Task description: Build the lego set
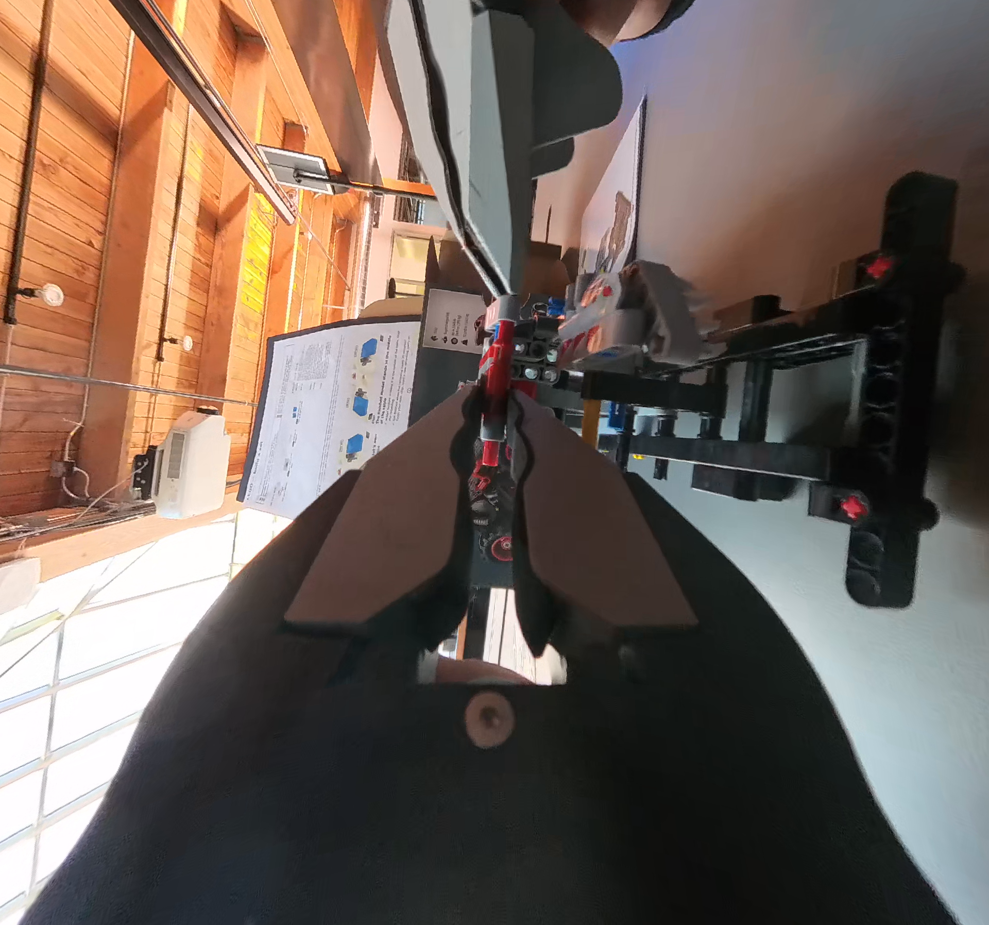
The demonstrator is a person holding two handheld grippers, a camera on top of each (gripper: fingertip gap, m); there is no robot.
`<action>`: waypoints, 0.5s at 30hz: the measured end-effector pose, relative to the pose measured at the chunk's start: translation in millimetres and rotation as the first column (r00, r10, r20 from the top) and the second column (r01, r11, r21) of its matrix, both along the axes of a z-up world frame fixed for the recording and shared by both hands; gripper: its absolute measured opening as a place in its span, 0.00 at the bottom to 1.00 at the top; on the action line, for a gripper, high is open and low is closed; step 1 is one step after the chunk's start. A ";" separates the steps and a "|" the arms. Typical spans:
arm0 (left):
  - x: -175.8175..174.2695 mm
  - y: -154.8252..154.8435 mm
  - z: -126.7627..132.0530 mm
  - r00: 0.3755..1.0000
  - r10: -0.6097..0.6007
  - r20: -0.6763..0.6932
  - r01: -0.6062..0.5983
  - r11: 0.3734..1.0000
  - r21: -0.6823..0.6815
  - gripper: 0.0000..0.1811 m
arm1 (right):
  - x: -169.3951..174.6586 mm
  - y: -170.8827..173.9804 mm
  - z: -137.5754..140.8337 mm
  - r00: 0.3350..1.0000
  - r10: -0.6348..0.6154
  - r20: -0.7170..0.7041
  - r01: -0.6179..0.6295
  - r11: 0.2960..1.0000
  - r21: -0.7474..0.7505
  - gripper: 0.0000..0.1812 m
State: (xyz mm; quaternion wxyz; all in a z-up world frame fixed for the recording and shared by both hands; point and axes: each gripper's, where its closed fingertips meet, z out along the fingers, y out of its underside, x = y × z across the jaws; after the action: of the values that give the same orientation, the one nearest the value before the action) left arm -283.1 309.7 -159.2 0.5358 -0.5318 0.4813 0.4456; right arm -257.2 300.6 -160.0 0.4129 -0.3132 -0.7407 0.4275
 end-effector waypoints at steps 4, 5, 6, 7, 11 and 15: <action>1.2 0.3 -0.1 1.000 0.002 0.009 -0.002 1.000 -0.006 0.02 | 3.7 -0.7 1.2 0.999 -0.038 -0.018 0.038 0.999 0.006 0.11; 1.4 0.2 -0.1 1.000 0.001 0.008 -0.001 1.000 -0.005 0.03 | 5.5 -2.3 1.0 0.999 -0.033 -0.013 0.033 0.999 0.006 0.08; 1.4 0.1 -0.2 1.000 0.000 0.008 0.000 1.000 -0.005 0.02 | 6.2 -2.0 1.3 0.999 -0.042 -0.016 0.042 0.999 0.012 0.07; 1.3 0.0 -0.1 1.000 0.000 0.010 0.000 1.000 -0.006 0.02 | 6.2 -1.1 2.0 0.998 -0.054 -0.023 0.054 0.998 0.017 0.06; 2.6 -0.6 -0.1 1.000 -0.005 0.005 0.005 1.000 -0.002 0.03 | 2.0 0.1 -5.9 0.997 -0.080 0.006 0.080 0.996 0.035 0.07; 3.4 -1.0 -0.2 1.000 -0.011 0.007 0.011 1.000 -0.005 0.03 | 1.2 1.3 -3.7 0.995 -0.094 -0.026 0.095 0.994 0.045 0.03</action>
State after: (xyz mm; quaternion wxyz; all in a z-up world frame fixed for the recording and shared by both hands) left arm -279.7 308.7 -159.4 0.5386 -0.5318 0.4835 0.4397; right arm -256.0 301.9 -163.8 0.4488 -0.3331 -0.7298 0.3938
